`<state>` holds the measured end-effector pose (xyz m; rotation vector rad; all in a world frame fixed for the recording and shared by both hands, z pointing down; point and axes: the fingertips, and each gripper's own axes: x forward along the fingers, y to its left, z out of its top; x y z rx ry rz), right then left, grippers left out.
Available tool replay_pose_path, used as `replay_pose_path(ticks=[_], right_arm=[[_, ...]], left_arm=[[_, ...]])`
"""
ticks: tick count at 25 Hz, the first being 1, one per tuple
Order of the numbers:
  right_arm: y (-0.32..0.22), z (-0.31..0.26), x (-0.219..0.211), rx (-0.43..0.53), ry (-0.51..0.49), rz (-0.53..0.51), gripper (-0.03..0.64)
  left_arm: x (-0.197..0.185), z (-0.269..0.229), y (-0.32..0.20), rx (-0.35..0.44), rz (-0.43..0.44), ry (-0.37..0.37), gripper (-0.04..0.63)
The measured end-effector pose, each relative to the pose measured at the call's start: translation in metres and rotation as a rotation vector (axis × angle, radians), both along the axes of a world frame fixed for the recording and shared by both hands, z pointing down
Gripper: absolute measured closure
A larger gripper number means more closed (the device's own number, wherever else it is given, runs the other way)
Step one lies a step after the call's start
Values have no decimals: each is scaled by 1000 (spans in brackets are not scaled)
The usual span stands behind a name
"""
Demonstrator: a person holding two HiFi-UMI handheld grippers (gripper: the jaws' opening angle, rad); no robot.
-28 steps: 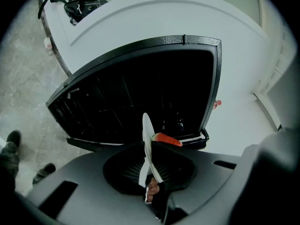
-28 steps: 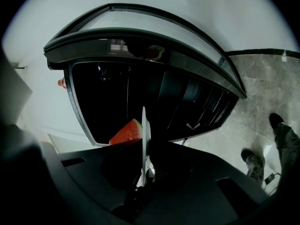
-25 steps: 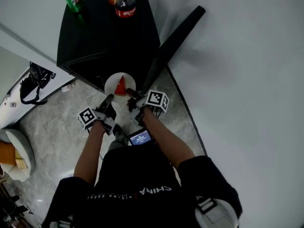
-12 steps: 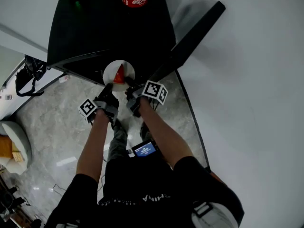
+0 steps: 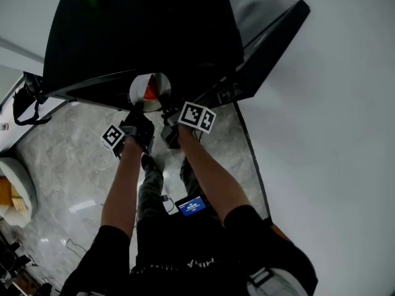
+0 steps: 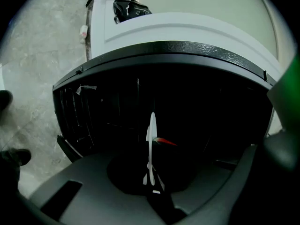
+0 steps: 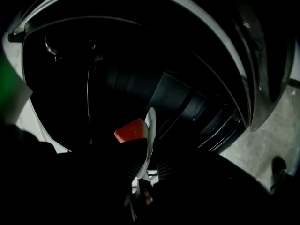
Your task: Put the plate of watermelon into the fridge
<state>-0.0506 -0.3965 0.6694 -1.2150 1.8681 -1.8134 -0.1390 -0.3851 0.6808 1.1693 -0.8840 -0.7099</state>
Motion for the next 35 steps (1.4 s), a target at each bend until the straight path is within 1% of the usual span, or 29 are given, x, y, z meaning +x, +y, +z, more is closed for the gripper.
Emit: replay_pose_path(ticks=[3,8,13,16,22,26,28,31,33,35], right_arm=[[-4,10,-2,2,51,-17,586],[-9,25,3,-13,119,-18,575],[-9,29,4,-8,131,-31,566],[-7,29,0,4,152,-66,566],[2,36,-14,17,206,-165,568],[-4,37,-17,5,215,-155,572],[-5,38,-17,-8,219,-140,572],[-7,39,-16,-24,217,-110,572],[-10,39,-14,-37,216,-86,572],[-14,38,-13,-41,220,-71,573]], left_arm=[[0,9,-9,-2,-6,-10,575],[4,19,-22,11,2,-58,575],[4,23,-30,12,-24,-80,575],[4,23,-38,18,-22,-98,575],[9,22,-53,42,-1,-99,574],[10,25,-55,58,59,-153,572],[13,21,-55,71,96,-166,566],[16,16,-54,96,173,-193,532],[17,13,-51,130,247,-251,492],[17,10,-46,168,324,-352,491]])
